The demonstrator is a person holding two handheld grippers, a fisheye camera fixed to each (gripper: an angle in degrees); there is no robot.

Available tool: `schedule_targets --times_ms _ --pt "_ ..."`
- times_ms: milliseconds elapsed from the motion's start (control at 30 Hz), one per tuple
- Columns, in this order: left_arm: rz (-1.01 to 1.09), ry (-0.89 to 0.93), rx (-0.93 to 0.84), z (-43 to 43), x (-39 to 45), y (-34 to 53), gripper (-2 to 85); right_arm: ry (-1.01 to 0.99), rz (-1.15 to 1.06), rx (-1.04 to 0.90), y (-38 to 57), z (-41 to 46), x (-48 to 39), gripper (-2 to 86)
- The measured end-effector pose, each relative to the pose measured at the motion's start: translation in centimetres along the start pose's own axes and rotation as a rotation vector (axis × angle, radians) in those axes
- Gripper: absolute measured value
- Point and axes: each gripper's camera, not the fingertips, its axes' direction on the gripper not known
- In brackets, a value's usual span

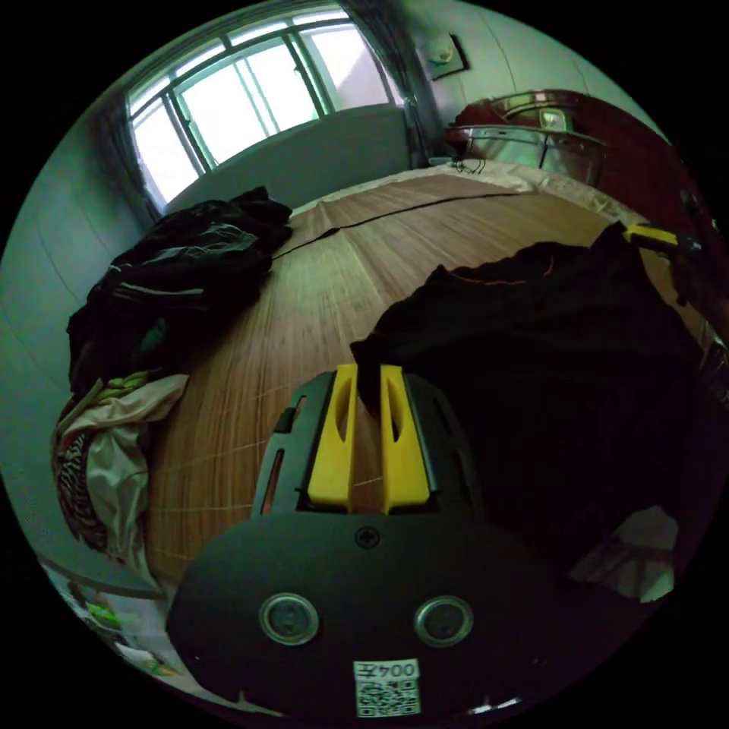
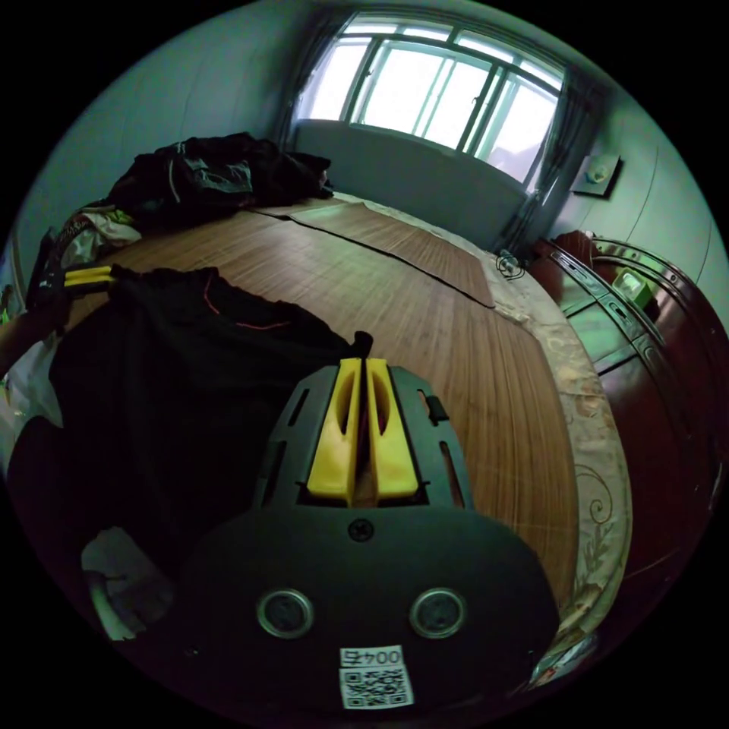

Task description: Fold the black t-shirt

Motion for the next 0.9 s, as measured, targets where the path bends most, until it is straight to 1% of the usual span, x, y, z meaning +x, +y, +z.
schedule_targets --times_ms 133,333,500,633,733,900 --pt "0.04 -0.031 0.009 -1.1 2.0 -0.1 4.0 -0.017 0.021 -0.009 -0.2 -0.3 -0.1 -0.4" --pt "0.032 -0.089 0.036 -2.4 3.3 -0.1 6.5 -0.035 0.018 -0.022 -0.4 -0.8 -0.7 -0.3" --pt "0.049 -0.093 0.008 -2.5 3.8 -0.6 7.6 -0.056 0.033 -0.029 -0.6 -1.3 -1.0 -0.4" --pt "0.047 -0.107 0.031 -3.2 3.8 -1.1 6.4 -0.058 0.039 -0.034 -0.6 -1.7 -1.1 -0.4" --pt "0.089 -0.114 0.062 -4.0 4.3 -1.3 4.2 -0.061 0.041 -0.039 -0.5 -2.1 -1.1 -0.3" --pt "0.129 -0.087 0.044 -4.1 4.4 -1.0 2.7 -0.069 0.063 -0.047 -0.3 -2.8 -0.7 -0.3"
